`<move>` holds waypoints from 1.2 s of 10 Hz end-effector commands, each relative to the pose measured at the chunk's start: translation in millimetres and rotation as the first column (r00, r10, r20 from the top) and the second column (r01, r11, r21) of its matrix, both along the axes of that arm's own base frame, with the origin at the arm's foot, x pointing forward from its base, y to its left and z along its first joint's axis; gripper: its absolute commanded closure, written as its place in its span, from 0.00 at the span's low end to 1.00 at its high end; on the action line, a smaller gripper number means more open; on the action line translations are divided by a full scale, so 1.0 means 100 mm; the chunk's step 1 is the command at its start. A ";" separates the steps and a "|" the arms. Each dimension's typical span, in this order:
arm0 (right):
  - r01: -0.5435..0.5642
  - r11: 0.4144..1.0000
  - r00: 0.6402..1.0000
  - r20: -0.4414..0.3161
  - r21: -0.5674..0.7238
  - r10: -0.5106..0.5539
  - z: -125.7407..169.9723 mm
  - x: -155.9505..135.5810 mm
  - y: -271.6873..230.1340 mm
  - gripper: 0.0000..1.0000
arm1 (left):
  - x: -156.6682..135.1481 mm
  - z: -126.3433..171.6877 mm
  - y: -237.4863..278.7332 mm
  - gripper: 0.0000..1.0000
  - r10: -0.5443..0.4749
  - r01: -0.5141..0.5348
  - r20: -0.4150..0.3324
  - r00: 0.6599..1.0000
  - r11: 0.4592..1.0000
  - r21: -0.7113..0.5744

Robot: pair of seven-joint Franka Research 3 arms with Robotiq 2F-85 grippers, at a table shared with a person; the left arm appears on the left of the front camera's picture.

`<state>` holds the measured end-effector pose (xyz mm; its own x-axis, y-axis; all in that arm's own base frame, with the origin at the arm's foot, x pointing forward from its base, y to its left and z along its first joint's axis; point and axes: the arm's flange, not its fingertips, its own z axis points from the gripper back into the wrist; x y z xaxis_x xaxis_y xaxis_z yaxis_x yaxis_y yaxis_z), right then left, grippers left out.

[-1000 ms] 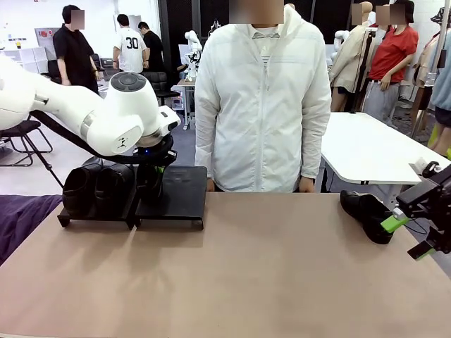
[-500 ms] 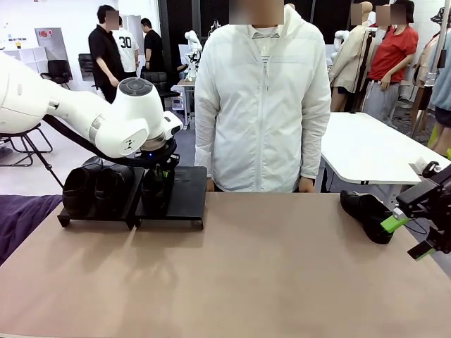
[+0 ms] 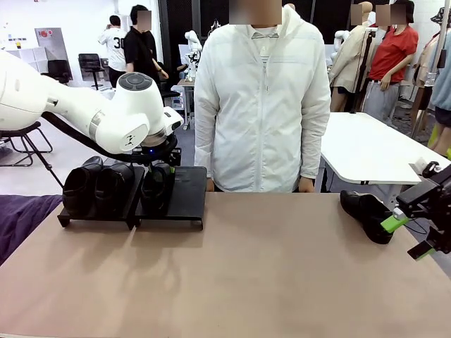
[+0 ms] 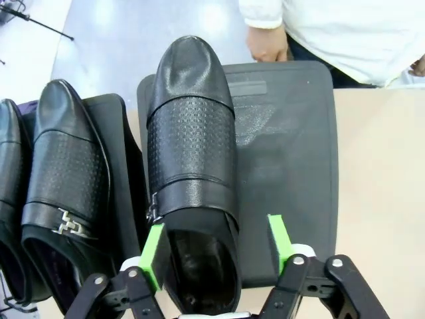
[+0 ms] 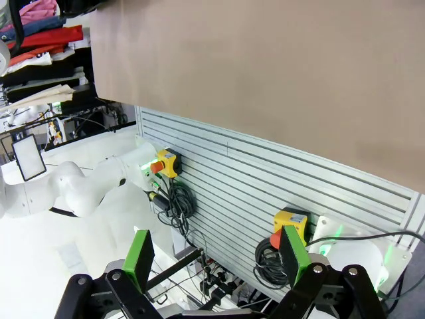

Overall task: Organize the shoes by placing them on the stand.
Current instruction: Place the Shoe from the middle of the table onto the Shoes Stand.

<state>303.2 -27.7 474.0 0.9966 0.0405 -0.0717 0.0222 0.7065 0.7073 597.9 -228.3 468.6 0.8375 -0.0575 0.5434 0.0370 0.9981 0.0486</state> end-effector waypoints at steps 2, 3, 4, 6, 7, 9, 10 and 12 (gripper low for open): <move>0.007 1.000 1.000 -0.005 0.011 -0.007 0.03 0.01 0.00 0.00 | -0.37 0.26 0.02 0.00 0.006 -0.006 0.018 1.000 1.000 0.002; 0.007 1.000 1.000 -0.005 0.011 -0.007 0.03 0.01 0.00 0.00 | -0.61 0.42 0.02 0.00 0.002 -0.002 0.007 1.000 1.000 0.022; 0.007 1.000 1.000 -0.005 0.011 -0.007 0.03 0.01 0.00 0.00 | -0.89 0.62 0.03 0.00 -0.024 0.024 -0.007 1.000 0.999 0.023; 0.007 1.000 1.000 -0.005 0.011 -0.007 0.03 0.01 0.00 0.00 | -1.58 0.96 0.10 0.00 -0.104 0.107 -0.085 0.991 0.994 0.029; 0.007 1.000 1.000 -0.005 0.011 -0.007 0.03 0.01 0.00 0.00 | -1.89 0.99 0.13 0.00 -0.143 0.147 -0.141 0.980 0.989 0.015; 0.007 1.000 1.000 -0.005 0.011 -0.007 0.03 0.01 0.00 0.00 | -2.53 0.92 0.33 0.00 -0.044 0.041 -0.134 0.990 0.999 -0.028; 0.007 1.000 1.000 -0.005 0.011 -0.007 0.03 0.01 0.00 0.00 | -2.89 0.84 0.52 0.00 0.051 -0.062 -0.124 0.991 0.994 -0.086; 0.007 1.000 1.000 -0.005 0.011 -0.007 0.03 0.01 0.00 0.00 | -3.24 0.59 0.75 0.00 0.148 -0.178 -0.163 0.975 0.966 -0.186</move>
<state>303.2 -27.5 473.6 0.9965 0.0409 -0.0729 0.0227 0.7065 0.7073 290.1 -161.5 536.7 0.9149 0.0997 0.3913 -0.0722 0.9938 -0.0844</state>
